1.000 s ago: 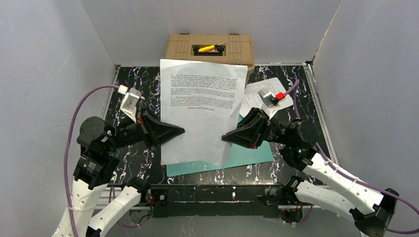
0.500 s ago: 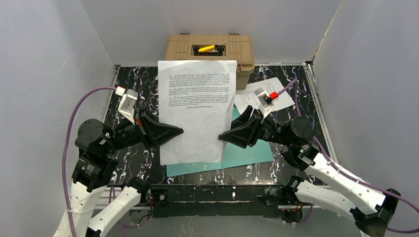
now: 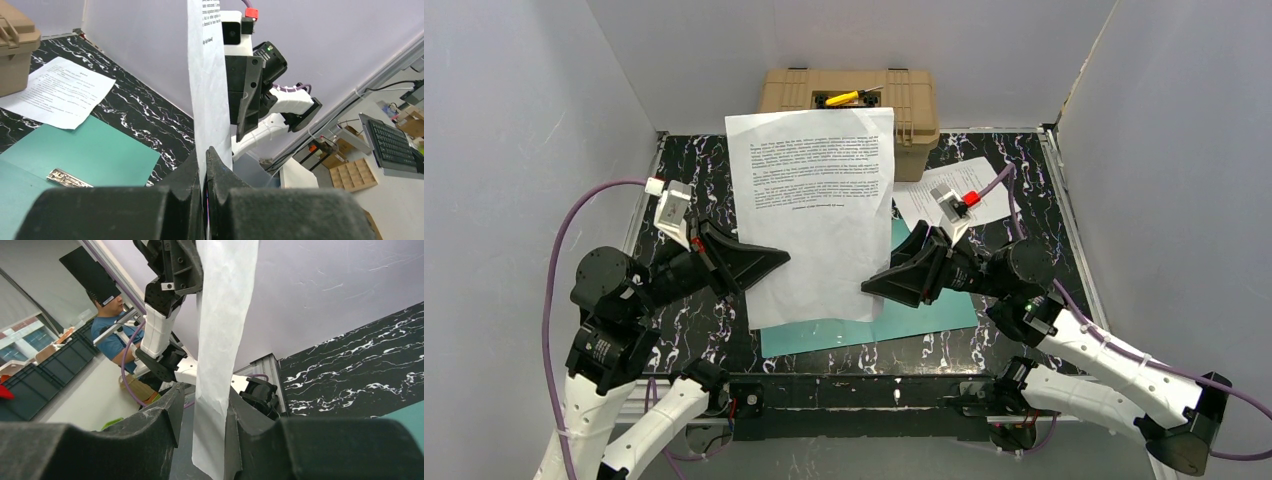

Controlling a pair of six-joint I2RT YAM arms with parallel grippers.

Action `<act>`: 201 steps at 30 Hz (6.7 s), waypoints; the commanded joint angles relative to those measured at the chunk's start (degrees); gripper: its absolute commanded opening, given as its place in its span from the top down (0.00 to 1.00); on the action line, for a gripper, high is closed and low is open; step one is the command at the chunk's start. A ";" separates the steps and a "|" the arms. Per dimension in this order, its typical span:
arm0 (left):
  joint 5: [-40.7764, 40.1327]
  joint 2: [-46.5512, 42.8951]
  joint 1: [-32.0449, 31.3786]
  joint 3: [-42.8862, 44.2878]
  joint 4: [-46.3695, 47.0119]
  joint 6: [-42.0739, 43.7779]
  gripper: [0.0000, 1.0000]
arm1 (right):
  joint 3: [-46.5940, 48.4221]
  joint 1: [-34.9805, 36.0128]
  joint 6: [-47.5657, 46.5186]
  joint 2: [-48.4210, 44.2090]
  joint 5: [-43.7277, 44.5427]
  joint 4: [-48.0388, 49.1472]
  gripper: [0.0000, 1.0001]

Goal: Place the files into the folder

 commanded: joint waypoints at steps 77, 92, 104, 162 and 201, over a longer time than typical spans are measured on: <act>2.48 -6.05 0.24 -5.28 1.71 -2.87 1.00 | 9.71 4.36 -7.69 4.42 3.50 4.23 0.99; -29.92 -10.21 0.25 -3.34 -24.66 1.53 0.07 | 20.35 4.29 -19.37 8.68 12.07 -18.42 0.99; -42.54 -9.20 0.24 -11.50 -36.78 -4.22 0.02 | 31.15 4.29 -31.00 18.47 17.13 -35.94 0.99; -30.79 14.97 6.53 -41.28 -14.89 -8.32 0.02 | 34.21 -21.11 -32.07 63.35 -9.75 -32.10 0.99; -31.71 20.00 6.56 -42.45 -14.80 -10.83 0.02 | 22.76 -13.99 -18.90 63.70 -11.23 -11.13 0.99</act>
